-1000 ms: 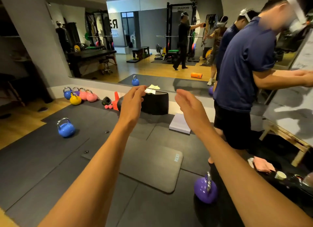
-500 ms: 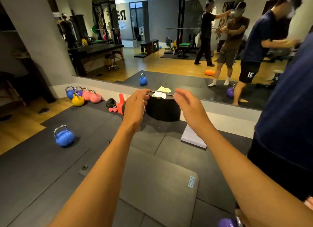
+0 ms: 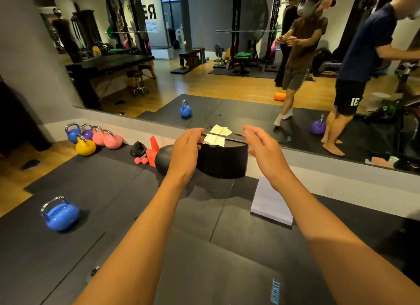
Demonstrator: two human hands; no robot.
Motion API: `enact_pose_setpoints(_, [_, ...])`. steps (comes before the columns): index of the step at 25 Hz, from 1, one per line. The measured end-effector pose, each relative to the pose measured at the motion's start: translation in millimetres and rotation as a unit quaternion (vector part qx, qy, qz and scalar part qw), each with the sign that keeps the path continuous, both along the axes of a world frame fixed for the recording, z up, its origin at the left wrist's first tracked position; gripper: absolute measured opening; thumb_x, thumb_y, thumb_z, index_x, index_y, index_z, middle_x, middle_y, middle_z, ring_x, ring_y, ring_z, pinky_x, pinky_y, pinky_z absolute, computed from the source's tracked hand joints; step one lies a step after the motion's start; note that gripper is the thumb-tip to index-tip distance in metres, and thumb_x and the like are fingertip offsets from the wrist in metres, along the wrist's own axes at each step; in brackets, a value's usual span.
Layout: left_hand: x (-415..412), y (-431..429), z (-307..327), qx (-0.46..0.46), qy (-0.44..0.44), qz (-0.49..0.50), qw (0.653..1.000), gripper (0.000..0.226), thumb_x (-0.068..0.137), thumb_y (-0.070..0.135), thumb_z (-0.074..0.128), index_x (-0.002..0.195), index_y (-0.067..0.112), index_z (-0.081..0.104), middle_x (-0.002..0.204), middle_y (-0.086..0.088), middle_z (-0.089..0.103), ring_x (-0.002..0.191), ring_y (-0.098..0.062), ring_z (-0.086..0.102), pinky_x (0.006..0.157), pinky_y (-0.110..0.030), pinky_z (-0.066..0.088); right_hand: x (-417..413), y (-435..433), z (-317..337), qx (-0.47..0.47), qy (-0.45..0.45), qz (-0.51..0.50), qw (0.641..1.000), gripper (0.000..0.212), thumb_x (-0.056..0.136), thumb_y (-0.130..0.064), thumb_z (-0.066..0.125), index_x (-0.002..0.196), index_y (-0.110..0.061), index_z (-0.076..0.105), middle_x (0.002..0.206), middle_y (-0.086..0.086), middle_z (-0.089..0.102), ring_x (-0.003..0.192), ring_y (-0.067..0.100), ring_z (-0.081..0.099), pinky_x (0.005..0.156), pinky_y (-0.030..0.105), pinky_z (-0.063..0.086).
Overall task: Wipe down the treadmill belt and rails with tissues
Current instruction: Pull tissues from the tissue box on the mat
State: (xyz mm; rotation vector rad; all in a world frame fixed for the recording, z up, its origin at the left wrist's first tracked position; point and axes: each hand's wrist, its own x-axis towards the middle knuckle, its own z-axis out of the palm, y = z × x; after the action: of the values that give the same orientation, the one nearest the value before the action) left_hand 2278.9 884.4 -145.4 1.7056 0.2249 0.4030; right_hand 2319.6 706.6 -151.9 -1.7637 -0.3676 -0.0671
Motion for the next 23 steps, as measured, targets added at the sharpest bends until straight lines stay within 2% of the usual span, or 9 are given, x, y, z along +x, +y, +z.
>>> enact_pose_setpoints(4, [115,40,-7,-0.004,0.043,0.029,0.999,0.023,0.096,0.030,0.045,0.104,0.021,0.064,0.098,0.001,0.062,0.104,-0.022,0.058,0.093,-0.037,0.046,123,42,-21,0.022,0.035,0.015,0.999,0.037,0.096,-0.047,0.043,0.130,-0.033,0.051,0.125,-0.014,0.056,0.119,0.005,0.050,0.105,0.034,0.042])
enact_pose_setpoints(6, [163,55,-8,0.003,0.053,0.034,0.998,0.026,0.096,0.030,0.045,0.109,0.018,0.065,0.099,-0.001,0.062,0.105,-0.024,0.058,0.091,-0.035,0.046,171,56,-23,0.024,0.043,0.017,0.999,0.040,0.096,-0.048,0.043,0.132,-0.034,0.050,0.124,-0.017,0.055,0.119,0.003,0.049,0.103,0.029,0.041])
enact_pose_setpoints(10, [275,93,-19,0.005,0.062,0.020,0.998,0.028,0.097,0.030,0.043,0.113,0.020,0.064,0.097,0.007,0.061,0.101,-0.016,0.057,0.089,-0.032,0.045,278,95,-30,0.012,0.058,0.019,0.998,0.038,0.098,-0.041,0.044,0.133,-0.028,0.050,0.117,-0.017,0.055,0.113,0.004,0.051,0.094,0.022,0.042])
enact_pose_setpoints(14, [390,132,-58,-0.012,0.077,0.014,0.997,0.024,0.097,0.027,0.044,0.107,0.021,0.065,0.091,0.008,0.060,0.088,-0.010,0.054,0.078,-0.025,0.042,385,134,-64,-0.020,0.063,0.002,0.998,0.035,0.098,-0.043,0.043,0.130,-0.030,0.052,0.125,-0.010,0.056,0.114,0.007,0.051,0.096,0.028,0.045])
enact_pose_setpoints(16, [447,155,-82,-0.021,0.085,0.010,0.996,0.020,0.096,0.028,0.048,0.099,0.023,0.067,0.087,0.008,0.061,0.084,-0.008,0.053,0.077,-0.026,0.041,433,153,-86,-0.026,0.087,-0.011,0.996,0.037,0.097,-0.044,0.044,0.131,-0.030,0.051,0.128,-0.011,0.054,0.115,0.007,0.051,0.098,0.029,0.045])
enact_pose_setpoints(18, [510,180,-105,-0.016,0.100,0.002,0.995,0.020,0.094,0.031,0.049,0.097,0.026,0.068,0.087,0.009,0.062,0.085,-0.010,0.054,0.080,-0.030,0.041,488,175,-109,-0.031,0.120,-0.024,0.992,0.042,0.097,-0.045,0.044,0.136,-0.028,0.048,0.136,-0.007,0.051,0.121,0.010,0.048,0.103,0.033,0.043])
enact_pose_setpoints(20, [565,198,-125,0.018,0.120,-0.015,0.993,0.024,0.097,0.029,0.045,0.106,0.023,0.066,0.096,0.005,0.063,0.092,-0.013,0.056,0.083,-0.032,0.043,535,194,-127,-0.033,0.151,-0.038,0.987,0.044,0.097,-0.043,0.044,0.138,-0.024,0.046,0.141,-0.002,0.048,0.125,0.013,0.046,0.106,0.038,0.042])
enact_pose_setpoints(23, [633,208,-154,0.024,0.153,-0.033,0.987,0.023,0.098,0.028,0.042,0.105,0.025,0.064,0.096,0.005,0.063,0.091,-0.013,0.056,0.076,-0.028,0.042,598,211,-152,-0.032,0.199,-0.056,0.978,0.044,0.097,-0.042,0.045,0.137,-0.023,0.047,0.138,-0.003,0.050,0.123,0.012,0.047,0.103,0.034,0.043])
